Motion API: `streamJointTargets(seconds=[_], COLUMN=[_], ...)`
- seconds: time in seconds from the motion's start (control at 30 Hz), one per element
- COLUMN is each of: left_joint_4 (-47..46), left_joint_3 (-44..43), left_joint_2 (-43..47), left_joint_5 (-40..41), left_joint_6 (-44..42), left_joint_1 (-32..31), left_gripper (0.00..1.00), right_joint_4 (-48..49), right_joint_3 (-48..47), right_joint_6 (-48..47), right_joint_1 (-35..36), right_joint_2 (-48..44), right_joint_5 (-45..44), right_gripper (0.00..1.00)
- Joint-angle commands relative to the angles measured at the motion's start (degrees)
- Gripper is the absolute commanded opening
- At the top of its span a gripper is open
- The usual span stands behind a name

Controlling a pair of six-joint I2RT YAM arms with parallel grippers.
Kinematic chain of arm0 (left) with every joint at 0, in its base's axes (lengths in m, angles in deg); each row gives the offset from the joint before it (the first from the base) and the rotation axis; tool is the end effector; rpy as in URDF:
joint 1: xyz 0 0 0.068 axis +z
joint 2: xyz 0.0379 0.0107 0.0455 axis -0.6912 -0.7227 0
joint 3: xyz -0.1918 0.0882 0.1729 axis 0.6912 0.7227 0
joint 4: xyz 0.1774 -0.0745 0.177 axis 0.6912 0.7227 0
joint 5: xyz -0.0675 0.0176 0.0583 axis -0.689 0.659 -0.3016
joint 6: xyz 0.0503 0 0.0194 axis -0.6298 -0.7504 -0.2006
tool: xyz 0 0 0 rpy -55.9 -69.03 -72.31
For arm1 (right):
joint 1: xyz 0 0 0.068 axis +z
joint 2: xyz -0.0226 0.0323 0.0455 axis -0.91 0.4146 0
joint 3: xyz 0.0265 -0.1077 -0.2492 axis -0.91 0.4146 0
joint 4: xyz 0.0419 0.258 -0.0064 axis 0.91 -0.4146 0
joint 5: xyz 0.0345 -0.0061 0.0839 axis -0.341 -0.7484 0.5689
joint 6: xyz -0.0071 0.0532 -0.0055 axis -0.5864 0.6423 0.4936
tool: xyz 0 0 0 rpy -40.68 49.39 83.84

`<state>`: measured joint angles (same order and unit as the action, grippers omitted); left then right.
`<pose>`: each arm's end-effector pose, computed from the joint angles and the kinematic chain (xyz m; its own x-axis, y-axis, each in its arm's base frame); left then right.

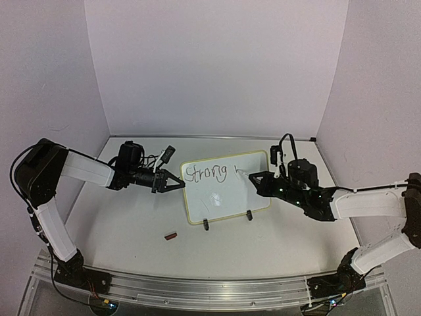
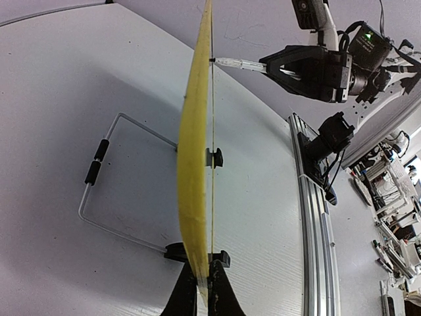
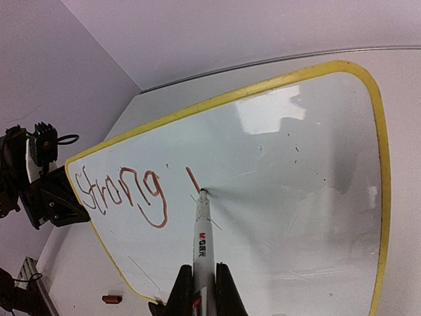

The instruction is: Write a sentence on the whiteboard

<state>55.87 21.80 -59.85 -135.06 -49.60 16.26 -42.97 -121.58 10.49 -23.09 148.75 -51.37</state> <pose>0.2978 -0.1886 0.1743 -0.5175 0.2172 -0.8276 0.8552 0.1637 -0.4918 0.2151 0.1982 0.2228 -0.5153 0.2151 -0.8296 -0.5044 0.7065 0.4964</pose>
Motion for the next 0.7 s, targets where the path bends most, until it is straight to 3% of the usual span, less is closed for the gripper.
streamJointTargets(seconds=[0.0, 0.67], left_joint_4=[4.0, 4.1], left_joint_3=[-0.8, -0.9], left_joint_2=[0.5, 0.4], left_joint_5=[2.1, 2.0], left_joint_6=[-2.7, -2.7], left_joint_1=[-1.0, -1.0], left_gripper=[0.0, 0.0], right_joint_4=[2.3, 1.0], right_joint_3=[-3.0, -2.1], right_joint_6=[-0.6, -0.2], right_joint_1=[0.0, 0.0], right_joint_2=[0.8, -0.7], right_joint_5=[-1.7, -5.9], right_gripper=[0.0, 0.0])
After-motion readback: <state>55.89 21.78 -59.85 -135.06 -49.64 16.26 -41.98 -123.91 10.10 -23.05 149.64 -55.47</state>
